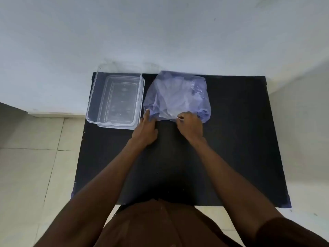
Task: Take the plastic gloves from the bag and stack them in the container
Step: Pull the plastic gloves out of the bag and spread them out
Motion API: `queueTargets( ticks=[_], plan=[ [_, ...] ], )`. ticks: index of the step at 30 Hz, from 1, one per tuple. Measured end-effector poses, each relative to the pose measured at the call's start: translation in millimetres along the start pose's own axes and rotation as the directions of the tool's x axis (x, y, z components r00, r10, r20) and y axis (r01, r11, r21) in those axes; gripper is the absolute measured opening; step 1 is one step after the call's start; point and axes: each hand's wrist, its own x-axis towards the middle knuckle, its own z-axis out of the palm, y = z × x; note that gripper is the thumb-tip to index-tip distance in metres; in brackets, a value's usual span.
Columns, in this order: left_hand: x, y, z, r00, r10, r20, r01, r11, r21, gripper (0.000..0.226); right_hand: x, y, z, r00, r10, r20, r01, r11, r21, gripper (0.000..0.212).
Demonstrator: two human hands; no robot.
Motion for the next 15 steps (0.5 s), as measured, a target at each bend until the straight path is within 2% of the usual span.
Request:
queueTargets(
  ticks=[4,8,15],
  plan=[
    [15.3,2.1,-0.9,0.995,-0.080,0.067,0.077,0.996,0.041,0.068,11.6,-13.9,8.0,0.999,0.009,0.041,-0.005,0.996,-0.085,0.021],
    [24.5,-1.5,0.5,0.996,-0.058,0.061,0.059,0.998,-0.015,0.065,23.0,-16.4,17.3,0.999,0.008,0.047,-0.001,0.991,-0.132,0.024],
    [29.0,-8.1,0.2,0.997,-0.015,0.070,0.015,1.000,0.007,0.067,36.2,-18.3,25.7,0.996,0.085,0.017,-0.083,0.993,-0.089,0.022]
  ],
)
